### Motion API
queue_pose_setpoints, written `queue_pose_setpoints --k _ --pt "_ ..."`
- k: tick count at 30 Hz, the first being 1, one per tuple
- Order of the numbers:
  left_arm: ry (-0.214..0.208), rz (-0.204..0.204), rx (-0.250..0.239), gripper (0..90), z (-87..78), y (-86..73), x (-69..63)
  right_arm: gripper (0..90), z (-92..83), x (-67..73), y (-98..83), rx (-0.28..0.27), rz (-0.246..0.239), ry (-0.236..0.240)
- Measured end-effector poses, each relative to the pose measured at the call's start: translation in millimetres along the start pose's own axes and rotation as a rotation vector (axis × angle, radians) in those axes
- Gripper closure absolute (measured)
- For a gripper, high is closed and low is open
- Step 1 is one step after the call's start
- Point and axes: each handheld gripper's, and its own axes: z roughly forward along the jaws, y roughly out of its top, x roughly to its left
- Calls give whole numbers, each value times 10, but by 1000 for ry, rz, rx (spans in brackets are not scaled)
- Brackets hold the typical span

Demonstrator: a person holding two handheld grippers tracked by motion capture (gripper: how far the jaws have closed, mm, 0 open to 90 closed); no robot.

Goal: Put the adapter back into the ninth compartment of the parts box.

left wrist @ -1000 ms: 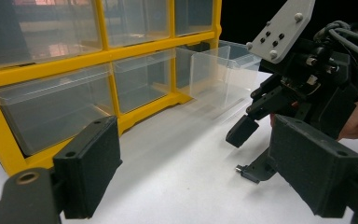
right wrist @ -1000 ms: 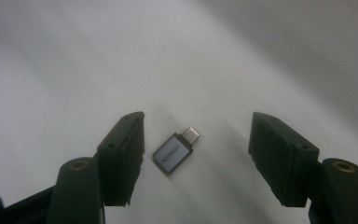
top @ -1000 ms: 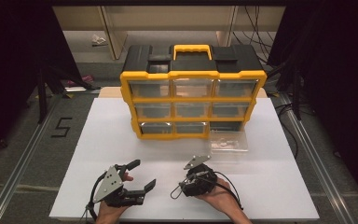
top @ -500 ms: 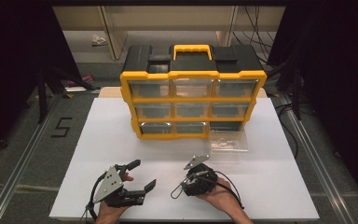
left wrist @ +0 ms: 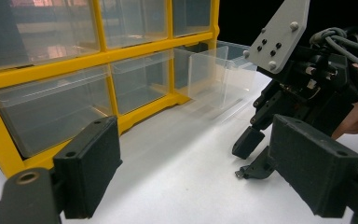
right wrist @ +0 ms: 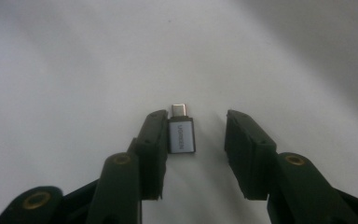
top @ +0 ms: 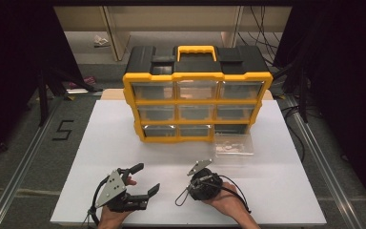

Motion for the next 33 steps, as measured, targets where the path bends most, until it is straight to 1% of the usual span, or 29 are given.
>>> queue_pose_setpoints --k 4,6,9,10,13,15,16,17,19,21,22,24,26,27,30,31,33 --pt "0 0 0 165 1 -1 0 643 0 2 0 1 -19 4" --pt "1 0 1 165 1 -1 1 652 2 5 1 -3 -16 7" --pt "0 1 1 165 1 -1 0 704 1 16 5 -1 -19 15" --pt "0 1 1 166 1 -1 0 715 2 10 4 -2 -31 16" --pt "0 2 2 166 2 -1 0 756 2 25 6 -2 -29 19" --pt "0 1 1 166 1 0 -1 758 -3 25 6 0 -39 20" --pt "0 1 0 166 0 0 -1 759 -3 28 7 -5 -33 18" --pt "0 -1 -1 166 0 0 -1 759 -7 18 5 -7 -43 18" --pt "0 -1 -2 166 -2 1 -1 761 -34 8 11 -28 -32 12" --pt "-1 -2 -2 166 -1 0 -1 762 -79 -12 16 -45 -36 10" --pt "-1 -2 -1 166 0 0 0 762 -99 -14 21 -55 -26 8" --pt "0 -1 -1 167 -1 1 -1 762 -131 -24 24 -68 -34 4" --pt "1 0 -1 167 -1 1 -2 762 -157 -22 30 -80 -25 -2" --pt "0 -1 -2 167 -1 1 -2 762 -173 -31 29 -88 -34 -3" --pt "0 -1 -2 167 -1 0 -2 762 -225 -46 36 -114 -33 -14" --pt "0 -1 -2 167 -1 0 -2 762 -225 -46 36 -114 -33 -14" --pt "0 0 -2 167 -1 1 -2 762 -286 -67 43 -143 -24 -23"
